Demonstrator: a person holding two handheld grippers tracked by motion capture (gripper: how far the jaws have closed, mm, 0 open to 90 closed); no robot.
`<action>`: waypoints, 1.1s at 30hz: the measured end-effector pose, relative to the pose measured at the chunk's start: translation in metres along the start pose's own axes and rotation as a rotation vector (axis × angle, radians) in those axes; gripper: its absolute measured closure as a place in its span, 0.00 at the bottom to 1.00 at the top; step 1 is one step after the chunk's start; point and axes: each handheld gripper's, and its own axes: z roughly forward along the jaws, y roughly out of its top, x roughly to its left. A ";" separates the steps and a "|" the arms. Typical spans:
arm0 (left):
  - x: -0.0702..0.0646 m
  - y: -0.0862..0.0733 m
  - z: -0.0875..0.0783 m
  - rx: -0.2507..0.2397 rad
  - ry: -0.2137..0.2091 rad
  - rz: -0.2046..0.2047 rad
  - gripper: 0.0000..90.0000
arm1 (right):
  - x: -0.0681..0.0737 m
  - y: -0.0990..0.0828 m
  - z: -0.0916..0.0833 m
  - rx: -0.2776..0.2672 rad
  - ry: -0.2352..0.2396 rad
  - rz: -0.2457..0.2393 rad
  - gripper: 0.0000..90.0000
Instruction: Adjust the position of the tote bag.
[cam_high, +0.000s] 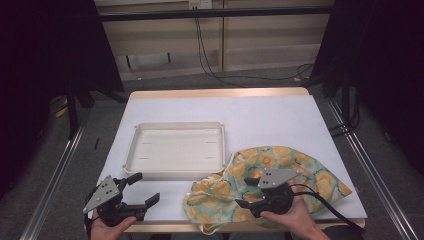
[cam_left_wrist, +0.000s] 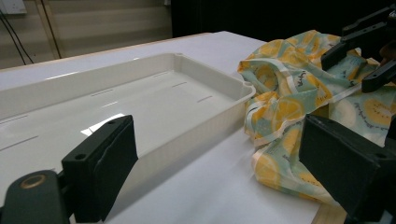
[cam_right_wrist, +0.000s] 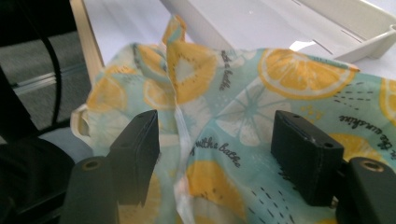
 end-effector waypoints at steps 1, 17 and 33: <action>0.000 0.000 0.000 -0.002 -0.005 0.001 0.13 | 0.000 -0.001 0.001 0.010 -0.004 -0.006 0.36; -0.005 0.003 0.007 0.018 -0.011 0.035 0.18 | -0.018 -0.002 -0.010 -0.047 -0.019 0.069 1.00; -0.024 0.016 0.030 0.047 -0.151 0.097 0.36 | -0.049 0.023 -0.052 -0.239 -0.083 0.136 1.00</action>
